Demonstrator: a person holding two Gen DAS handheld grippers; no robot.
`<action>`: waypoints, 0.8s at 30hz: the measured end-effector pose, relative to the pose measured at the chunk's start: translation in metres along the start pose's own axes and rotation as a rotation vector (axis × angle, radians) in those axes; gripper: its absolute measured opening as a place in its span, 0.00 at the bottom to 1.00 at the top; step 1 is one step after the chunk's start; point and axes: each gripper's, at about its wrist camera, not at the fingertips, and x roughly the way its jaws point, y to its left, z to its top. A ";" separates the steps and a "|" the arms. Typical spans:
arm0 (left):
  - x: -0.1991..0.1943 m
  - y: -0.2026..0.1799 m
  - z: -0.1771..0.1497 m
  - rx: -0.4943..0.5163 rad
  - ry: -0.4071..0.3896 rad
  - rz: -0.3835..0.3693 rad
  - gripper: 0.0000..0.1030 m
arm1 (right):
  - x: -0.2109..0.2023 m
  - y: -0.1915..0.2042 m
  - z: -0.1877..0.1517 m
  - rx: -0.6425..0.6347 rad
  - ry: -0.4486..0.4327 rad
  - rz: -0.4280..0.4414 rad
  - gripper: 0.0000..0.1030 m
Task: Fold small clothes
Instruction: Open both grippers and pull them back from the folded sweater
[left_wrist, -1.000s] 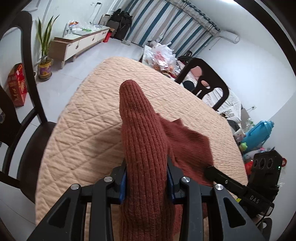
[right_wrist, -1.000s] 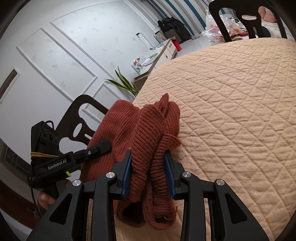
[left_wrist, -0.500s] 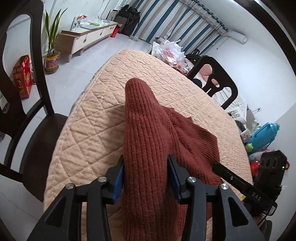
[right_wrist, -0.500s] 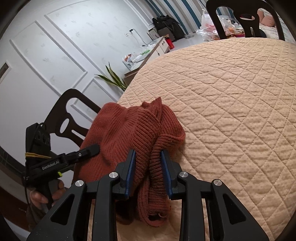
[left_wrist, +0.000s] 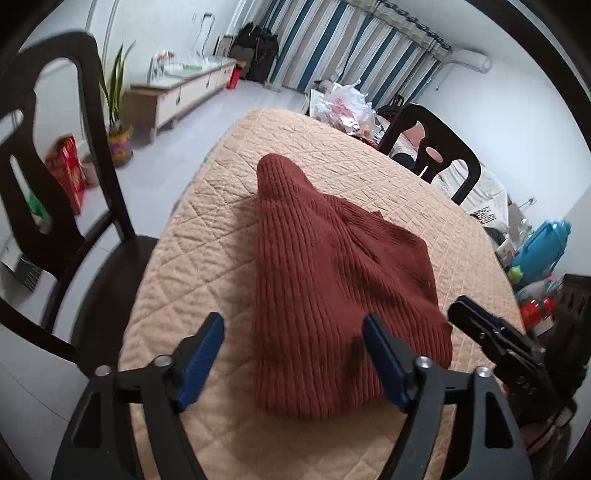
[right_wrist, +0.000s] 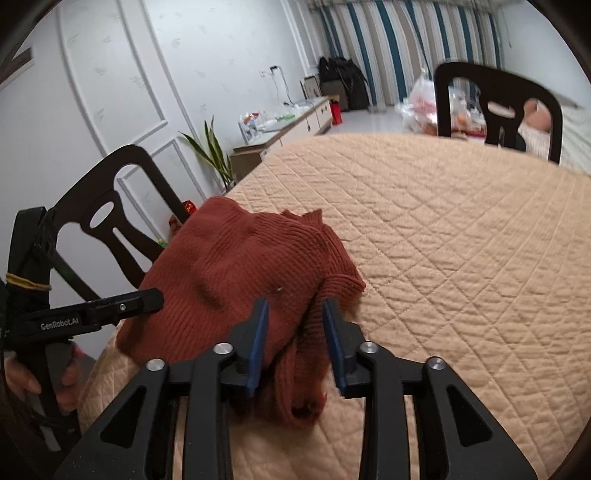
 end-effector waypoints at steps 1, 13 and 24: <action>-0.006 -0.003 -0.005 0.020 -0.016 0.027 0.81 | -0.005 0.002 -0.003 -0.007 -0.003 -0.004 0.43; -0.020 -0.023 -0.066 0.083 -0.024 0.158 0.92 | -0.029 0.025 -0.058 -0.047 0.059 -0.022 0.62; -0.011 -0.036 -0.105 0.137 -0.007 0.261 0.97 | -0.038 0.030 -0.089 -0.097 0.110 -0.178 0.68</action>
